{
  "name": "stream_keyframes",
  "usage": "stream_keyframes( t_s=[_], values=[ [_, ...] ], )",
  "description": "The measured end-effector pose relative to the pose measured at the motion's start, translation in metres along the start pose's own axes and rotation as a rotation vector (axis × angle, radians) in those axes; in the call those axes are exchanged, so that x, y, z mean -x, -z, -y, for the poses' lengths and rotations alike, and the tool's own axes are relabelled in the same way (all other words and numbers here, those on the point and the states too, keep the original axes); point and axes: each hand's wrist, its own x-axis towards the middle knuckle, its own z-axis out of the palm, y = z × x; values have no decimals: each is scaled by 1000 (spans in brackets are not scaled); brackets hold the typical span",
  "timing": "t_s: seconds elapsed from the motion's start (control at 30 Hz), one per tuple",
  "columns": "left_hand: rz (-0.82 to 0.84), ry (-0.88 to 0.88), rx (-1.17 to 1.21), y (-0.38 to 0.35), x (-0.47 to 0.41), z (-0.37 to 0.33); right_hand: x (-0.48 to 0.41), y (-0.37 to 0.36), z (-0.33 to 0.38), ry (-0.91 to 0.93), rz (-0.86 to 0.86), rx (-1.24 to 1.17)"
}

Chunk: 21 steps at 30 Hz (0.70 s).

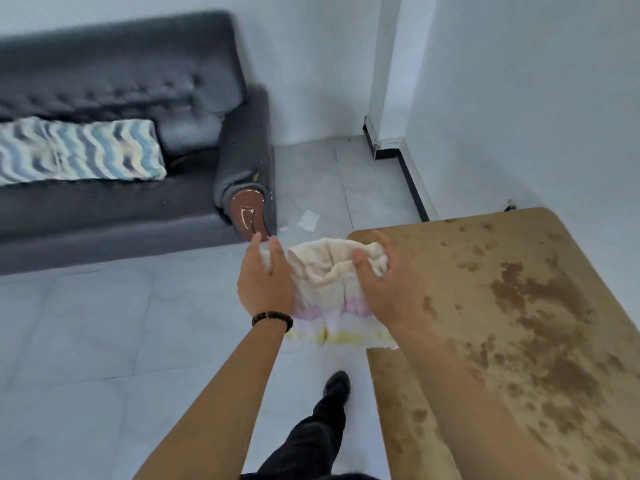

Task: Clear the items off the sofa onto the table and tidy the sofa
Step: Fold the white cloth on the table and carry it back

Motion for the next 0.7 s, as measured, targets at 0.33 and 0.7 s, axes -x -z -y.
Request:
stream_keyframes(
  t_s=[0.33, 0.7],
  values=[
    [-469, -66, 169, 231, -11, -10, 99, -65, 144, 431, 85, -163],
    [-539, -90, 210, 333, -123, 16, 103, -178, 252, 503, 109, -239]
  ],
)
